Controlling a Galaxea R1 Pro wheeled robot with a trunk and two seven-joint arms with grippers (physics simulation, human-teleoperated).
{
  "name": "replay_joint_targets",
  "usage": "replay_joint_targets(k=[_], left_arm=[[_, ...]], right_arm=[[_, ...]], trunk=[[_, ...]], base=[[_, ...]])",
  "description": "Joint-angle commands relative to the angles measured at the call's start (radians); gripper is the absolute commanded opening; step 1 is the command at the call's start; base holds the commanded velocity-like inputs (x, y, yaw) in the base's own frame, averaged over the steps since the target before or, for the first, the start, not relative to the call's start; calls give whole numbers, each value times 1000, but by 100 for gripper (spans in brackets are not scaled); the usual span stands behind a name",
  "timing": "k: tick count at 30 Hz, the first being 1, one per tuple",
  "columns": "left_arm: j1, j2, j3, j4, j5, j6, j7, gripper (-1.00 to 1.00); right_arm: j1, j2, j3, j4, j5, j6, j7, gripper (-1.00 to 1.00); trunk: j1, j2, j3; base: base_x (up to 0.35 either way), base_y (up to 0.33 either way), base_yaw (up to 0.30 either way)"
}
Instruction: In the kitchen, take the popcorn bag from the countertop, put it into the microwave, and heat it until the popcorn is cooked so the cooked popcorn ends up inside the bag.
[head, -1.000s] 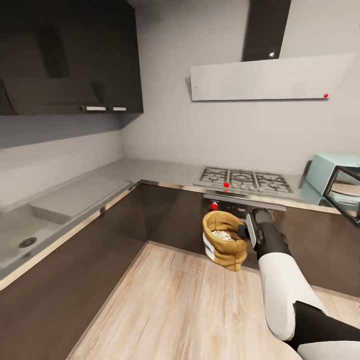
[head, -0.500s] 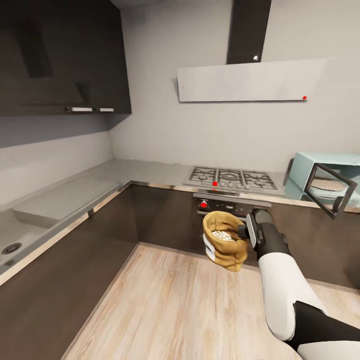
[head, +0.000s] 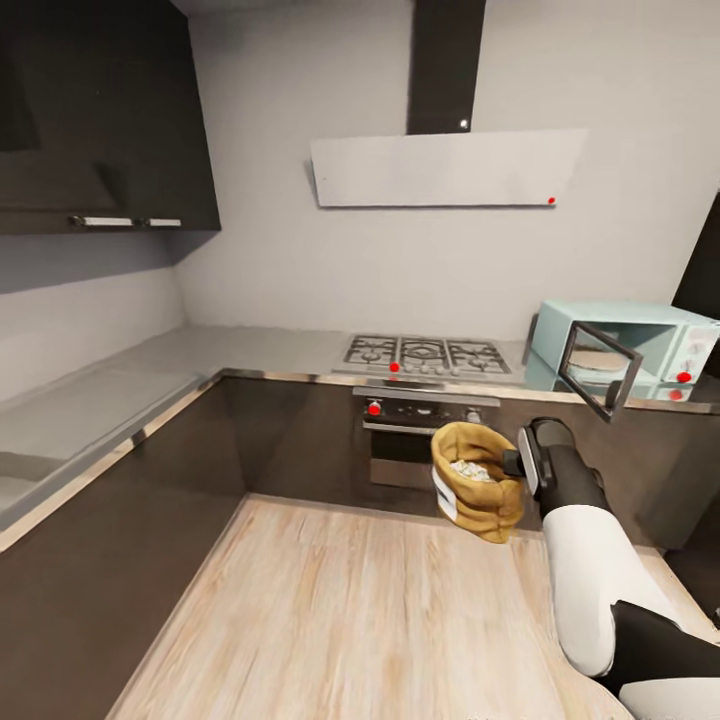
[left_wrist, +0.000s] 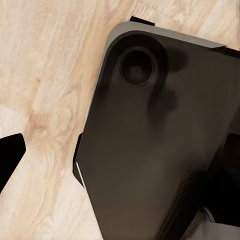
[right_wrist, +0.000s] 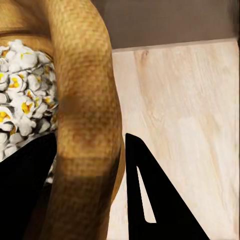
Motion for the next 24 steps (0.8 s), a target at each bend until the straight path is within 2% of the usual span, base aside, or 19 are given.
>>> replay_joint_targets(k=[1,5,21,22,24], left_arm=[[0,0,-1,0,5,-3,3,100],[0,0,-1,0,5,-3,3,100],[0,-1,-4,-1,-3,-3,3,100],[0,-1,-3,-1,-3,-3,3,100],[0,-1,-3,-1,-3,-3,3,100]], right_arm=[[-1,-10,-3,0,-10,2,-4,-100],[-1,-31,-3,0,-12,2,-4,-100],[-1,-33,-3,0,-11,2,-3,-100],[-1,-33,-5,0,-12,2,4,-100],[-1,-39,-8,-1,-10,2,70,-100]], trunk=[[0,-1,-1],[0,-1,1],[0,-1,9],[0,-1,10],[0,-1,11]], base=[[0,0,-234],[0,0,-234],[0,0,-236],[0,0,-236],[0,0,-236]])
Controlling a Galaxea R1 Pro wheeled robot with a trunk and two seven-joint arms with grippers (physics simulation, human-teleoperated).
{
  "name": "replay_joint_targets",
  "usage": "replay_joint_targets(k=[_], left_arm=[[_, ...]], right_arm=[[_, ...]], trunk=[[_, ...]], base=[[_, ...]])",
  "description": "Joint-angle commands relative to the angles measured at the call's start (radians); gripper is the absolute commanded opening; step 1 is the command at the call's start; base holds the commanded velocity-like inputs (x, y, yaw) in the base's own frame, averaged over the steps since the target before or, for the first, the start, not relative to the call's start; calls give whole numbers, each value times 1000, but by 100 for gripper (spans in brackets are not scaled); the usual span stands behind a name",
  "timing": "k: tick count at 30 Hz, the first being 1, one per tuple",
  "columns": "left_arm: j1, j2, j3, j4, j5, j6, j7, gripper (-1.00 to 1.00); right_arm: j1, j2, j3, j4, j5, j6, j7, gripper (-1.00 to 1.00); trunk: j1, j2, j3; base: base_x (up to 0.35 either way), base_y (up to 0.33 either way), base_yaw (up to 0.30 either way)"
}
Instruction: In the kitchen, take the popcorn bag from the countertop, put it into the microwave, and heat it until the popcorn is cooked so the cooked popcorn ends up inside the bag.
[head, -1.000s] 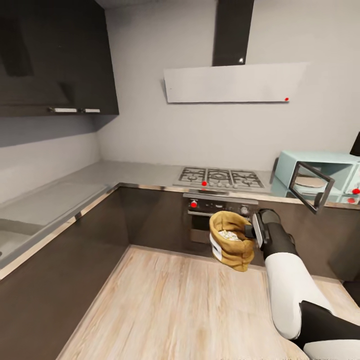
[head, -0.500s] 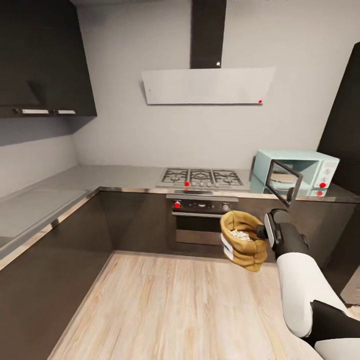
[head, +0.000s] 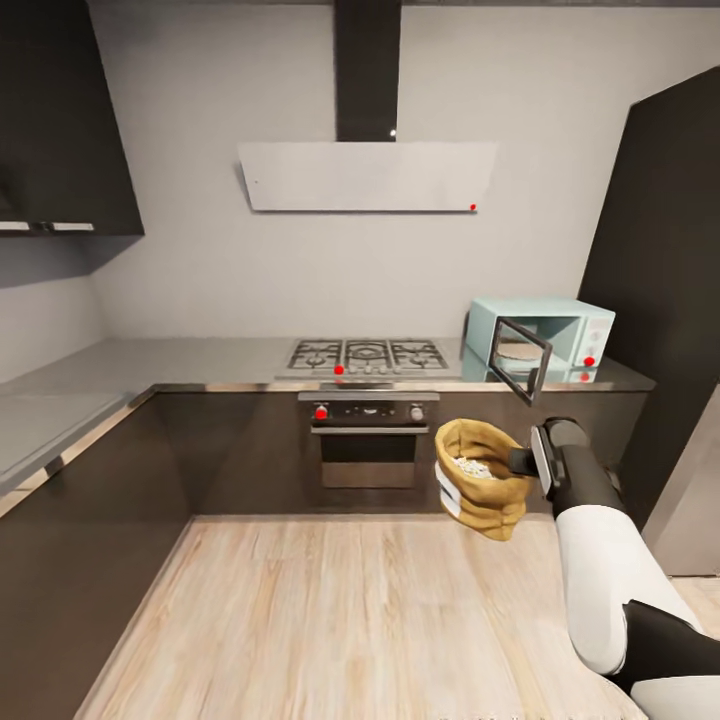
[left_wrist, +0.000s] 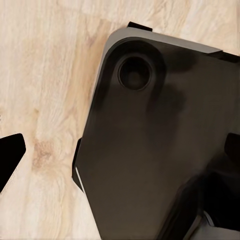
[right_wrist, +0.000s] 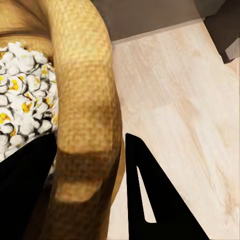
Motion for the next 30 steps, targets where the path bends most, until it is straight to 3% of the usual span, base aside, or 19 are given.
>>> replay_joint_targets(k=[1,3,6,30], left_arm=[[0,0,-1,0,5,-3,3,100],[0,0,-1,0,5,-3,3,100],[0,0,-1,0,5,-3,3,100],[0,-1,-1,0,7,-3,3,100]], right_arm=[[-1,-16,0,0,-2,3,36,-100],[-1,-60,2,-1,-1,3,123,-100],[-1,-72,3,-1,0,3,159,-100],[-1,-72,5,-1,17,3,156,-100]], trunk=[[0,-1,-1],[0,-1,0],[0,-1,2],[0,-1,13]], base=[[0,0,-236],[0,0,-236],[0,0,-236],[0,0,-237]])
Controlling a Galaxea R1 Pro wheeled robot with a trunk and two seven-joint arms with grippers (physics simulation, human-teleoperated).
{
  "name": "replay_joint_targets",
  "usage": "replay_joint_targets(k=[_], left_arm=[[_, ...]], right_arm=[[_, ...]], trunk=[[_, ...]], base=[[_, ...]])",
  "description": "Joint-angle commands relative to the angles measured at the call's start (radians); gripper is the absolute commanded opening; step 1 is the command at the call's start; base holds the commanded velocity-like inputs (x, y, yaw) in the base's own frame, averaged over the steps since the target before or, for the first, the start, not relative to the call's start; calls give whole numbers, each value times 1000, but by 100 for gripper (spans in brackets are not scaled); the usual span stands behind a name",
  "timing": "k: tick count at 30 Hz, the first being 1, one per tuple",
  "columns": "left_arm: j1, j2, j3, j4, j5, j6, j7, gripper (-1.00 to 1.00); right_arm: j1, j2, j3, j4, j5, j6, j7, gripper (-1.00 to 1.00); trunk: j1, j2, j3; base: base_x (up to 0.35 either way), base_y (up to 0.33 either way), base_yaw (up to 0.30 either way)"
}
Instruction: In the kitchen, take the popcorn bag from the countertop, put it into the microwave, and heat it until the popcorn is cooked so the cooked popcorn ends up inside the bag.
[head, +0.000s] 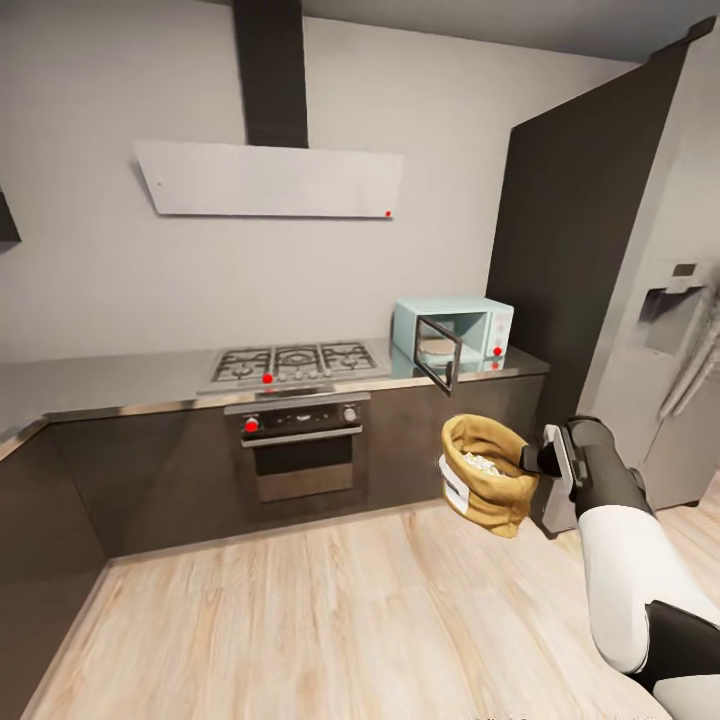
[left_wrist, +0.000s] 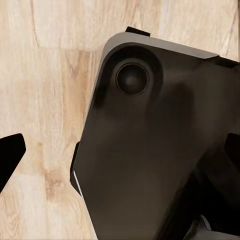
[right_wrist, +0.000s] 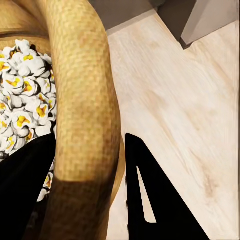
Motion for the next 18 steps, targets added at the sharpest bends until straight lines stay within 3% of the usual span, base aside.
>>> replay_joint_targets(k=[1,9,18], left_arm=[[0,0,-1,0,5,-3,3,100],[0,0,-2,0,4,-1,3,100],[0,0,-6,2,4,15,3,100]], right_arm=[[-1,0,-2,-1,10,3,10,-100],[-1,0,-2,-1,10,3,10,-100],[-1,2,-2,-1,4,3,16,-100]], trunk=[[0,-1,-1],[0,-1,2],[0,-1,2]], base=[[0,0,-237],[5,0,-193],[259,-117,-6]])
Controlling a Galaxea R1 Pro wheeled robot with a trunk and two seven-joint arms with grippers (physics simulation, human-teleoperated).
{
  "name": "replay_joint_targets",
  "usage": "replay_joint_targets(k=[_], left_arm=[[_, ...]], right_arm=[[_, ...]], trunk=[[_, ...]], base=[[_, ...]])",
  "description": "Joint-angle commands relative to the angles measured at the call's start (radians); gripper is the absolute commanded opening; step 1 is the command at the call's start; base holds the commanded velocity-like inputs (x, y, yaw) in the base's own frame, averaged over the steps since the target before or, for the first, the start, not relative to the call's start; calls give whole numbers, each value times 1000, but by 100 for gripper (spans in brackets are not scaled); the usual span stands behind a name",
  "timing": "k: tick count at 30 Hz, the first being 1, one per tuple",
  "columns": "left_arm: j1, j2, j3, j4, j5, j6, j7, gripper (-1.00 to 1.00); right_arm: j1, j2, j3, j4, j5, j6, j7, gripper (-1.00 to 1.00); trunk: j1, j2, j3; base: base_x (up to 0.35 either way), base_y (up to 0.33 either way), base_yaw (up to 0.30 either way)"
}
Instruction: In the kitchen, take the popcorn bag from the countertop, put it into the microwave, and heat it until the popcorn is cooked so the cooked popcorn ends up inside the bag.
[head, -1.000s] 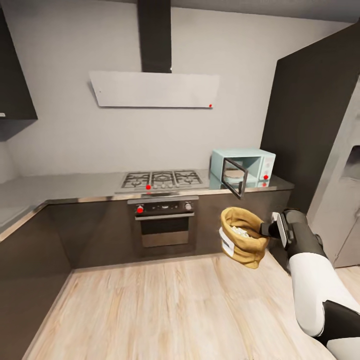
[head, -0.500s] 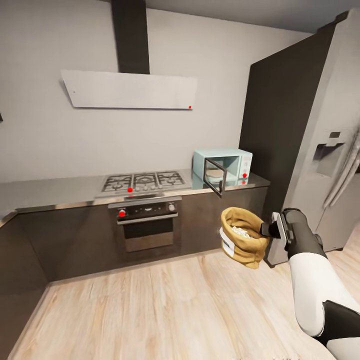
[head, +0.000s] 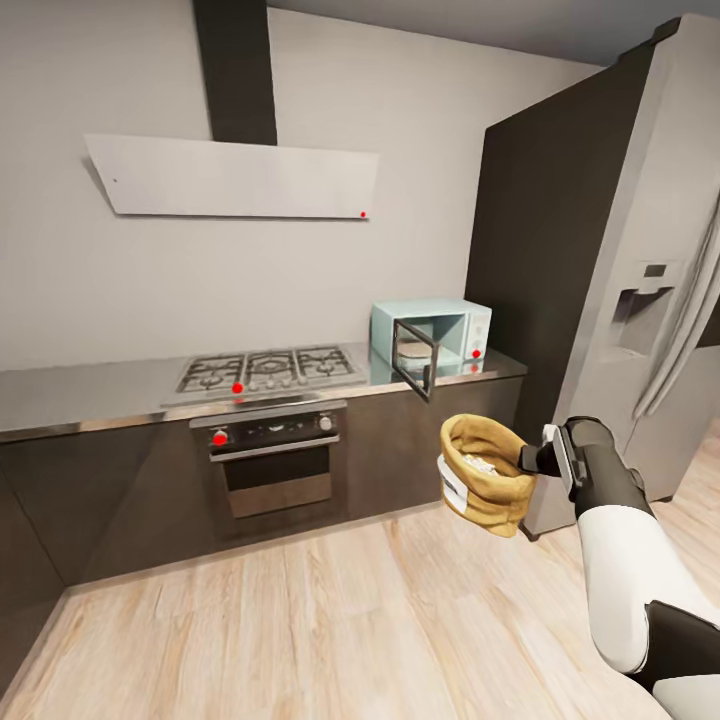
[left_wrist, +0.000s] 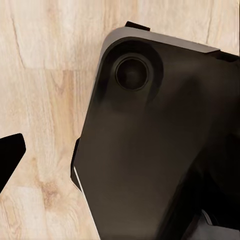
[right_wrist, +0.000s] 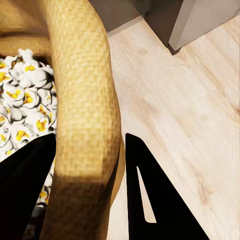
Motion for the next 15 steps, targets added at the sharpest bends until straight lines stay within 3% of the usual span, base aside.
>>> replay_joint_targets(k=[1,15], left_arm=[[0,0,-1,0,6,-3,3,100],[0,0,-2,1,7,-3,3,100]], right_arm=[[-1,0,-2,-1,9,3,11,-100],[-1,-1,0,-2,13,3,11,-100]], trunk=[[1,-1,-1],[1,-1,-1]], base=[[289,-134,0],[289,-137,0]])
